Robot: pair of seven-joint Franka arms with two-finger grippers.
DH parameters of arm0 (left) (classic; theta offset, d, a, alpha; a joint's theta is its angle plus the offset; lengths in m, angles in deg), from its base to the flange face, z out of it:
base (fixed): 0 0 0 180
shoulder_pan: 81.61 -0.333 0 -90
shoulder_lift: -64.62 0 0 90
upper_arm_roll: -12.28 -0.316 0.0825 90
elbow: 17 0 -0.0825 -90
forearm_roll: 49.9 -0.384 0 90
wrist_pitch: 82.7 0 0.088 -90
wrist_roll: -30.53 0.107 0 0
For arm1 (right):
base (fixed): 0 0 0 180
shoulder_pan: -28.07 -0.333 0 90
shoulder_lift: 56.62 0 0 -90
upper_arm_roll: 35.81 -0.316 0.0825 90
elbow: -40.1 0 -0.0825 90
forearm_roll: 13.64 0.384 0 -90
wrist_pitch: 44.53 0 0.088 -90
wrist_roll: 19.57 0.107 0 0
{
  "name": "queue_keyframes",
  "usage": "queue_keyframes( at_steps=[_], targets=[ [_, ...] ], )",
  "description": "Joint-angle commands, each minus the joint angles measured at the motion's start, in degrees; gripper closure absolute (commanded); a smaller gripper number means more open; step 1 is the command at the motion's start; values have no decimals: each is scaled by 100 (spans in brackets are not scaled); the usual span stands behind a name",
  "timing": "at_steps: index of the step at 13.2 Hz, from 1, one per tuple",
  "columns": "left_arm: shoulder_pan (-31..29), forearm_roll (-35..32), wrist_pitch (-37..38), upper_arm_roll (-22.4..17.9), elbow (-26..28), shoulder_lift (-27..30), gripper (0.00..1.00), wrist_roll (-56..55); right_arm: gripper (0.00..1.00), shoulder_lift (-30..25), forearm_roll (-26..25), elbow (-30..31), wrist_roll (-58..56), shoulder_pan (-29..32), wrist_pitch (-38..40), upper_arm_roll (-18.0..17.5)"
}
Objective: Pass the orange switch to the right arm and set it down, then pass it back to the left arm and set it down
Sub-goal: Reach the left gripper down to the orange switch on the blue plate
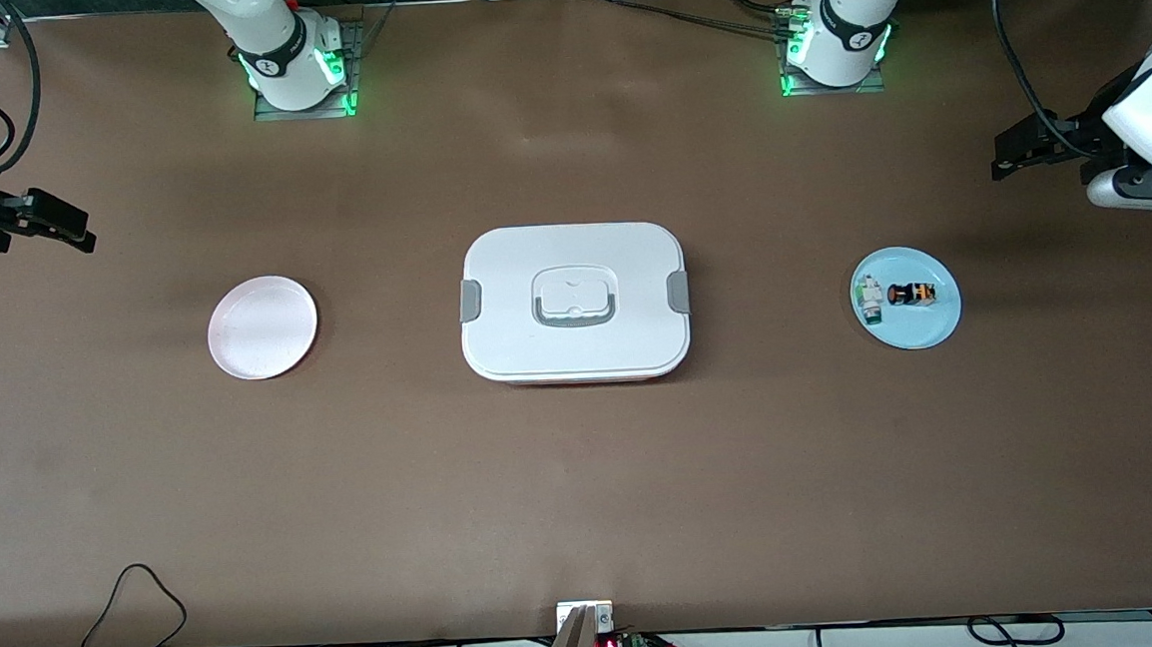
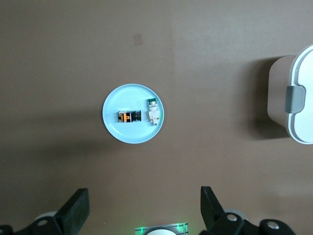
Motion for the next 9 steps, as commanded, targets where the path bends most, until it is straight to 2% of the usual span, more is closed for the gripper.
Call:
queue_keyframes(
  at_steps=[1,5,7,9],
  targets=[
    [64,-42,113,-12,-207,-96,0,0,0,33,72,-128,13,-7,130,15],
    [46,-69,140,-21,-198,-114,0,17,0,42,72,-128,22,-7,130,15],
    [55,-113,507,-21,-189,-123,0,0,0,33,72,-128,22,-7,121,15],
    [37,-113,876,-21,-163,-368,0,43,0,33,63,-128,22,-16,130,15]
  ],
)
